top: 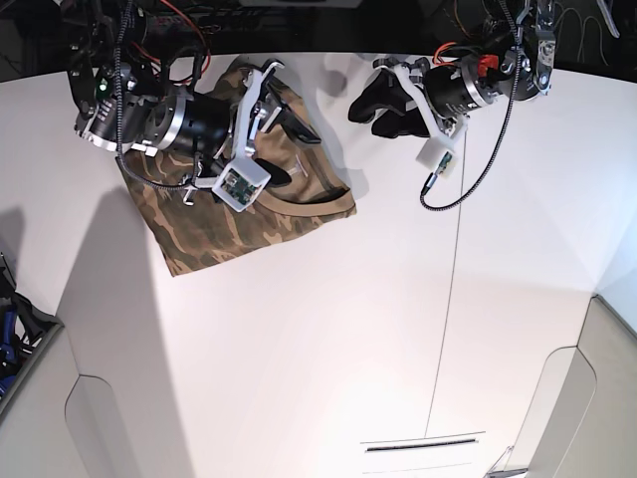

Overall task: Fold the T-shirt properly
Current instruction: 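Fold the bundle over again with the right gripper toward the left gripper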

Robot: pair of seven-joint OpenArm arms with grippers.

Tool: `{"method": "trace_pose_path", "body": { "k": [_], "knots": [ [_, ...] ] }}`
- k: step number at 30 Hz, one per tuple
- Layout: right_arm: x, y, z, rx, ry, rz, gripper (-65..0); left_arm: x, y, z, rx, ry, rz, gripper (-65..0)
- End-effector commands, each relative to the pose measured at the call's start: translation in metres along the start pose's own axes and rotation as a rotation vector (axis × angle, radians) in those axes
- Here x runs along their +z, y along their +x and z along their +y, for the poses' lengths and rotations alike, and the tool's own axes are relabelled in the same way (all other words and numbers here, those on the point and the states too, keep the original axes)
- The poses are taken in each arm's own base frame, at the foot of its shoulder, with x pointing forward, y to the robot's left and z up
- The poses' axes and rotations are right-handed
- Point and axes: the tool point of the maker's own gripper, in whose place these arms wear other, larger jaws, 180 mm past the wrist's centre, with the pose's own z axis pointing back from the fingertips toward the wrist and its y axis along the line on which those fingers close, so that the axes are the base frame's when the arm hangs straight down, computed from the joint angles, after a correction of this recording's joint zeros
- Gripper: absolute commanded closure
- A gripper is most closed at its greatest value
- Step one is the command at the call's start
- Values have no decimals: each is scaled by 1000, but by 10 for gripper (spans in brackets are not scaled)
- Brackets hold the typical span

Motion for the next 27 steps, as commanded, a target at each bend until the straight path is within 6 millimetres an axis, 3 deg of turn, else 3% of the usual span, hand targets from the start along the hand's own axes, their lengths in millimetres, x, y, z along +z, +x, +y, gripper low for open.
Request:
{"method": "trace_pose_path", "body": {
  "k": [1,5,8,10,12,14,19,27],
  "knots": [
    [5,16,-5,21,-12,-57,-343,6,15,-4,-41,-20,-50,-310],
    [14,25,-30,14,-87,-82,-343,22,35,-5,-80,-20,-105,-189],
    [29,31,-58,2,-176,-107,-339,32,56,-19,-119,-40,-170,-89],
    [42,37,-79,-5,-243,-136,-269,36,68,-34,-148,-73,-205,-41],
    [56,43,-99,-16,-310,-173,-124,36,72,-49,-179,-106,-215,-10],
    [70,46,-115,-38,-370,-204,0,30,69,-62,-188,-148,-203,-8],
    [82,38,-145,-67,-462,-197,0,5,54,-104,-227,-252,-160,-8],
    [55,17,-204,-228,-459,-217,0,-36,20,-180,-306,-402,-82,-8]
  ]
}}
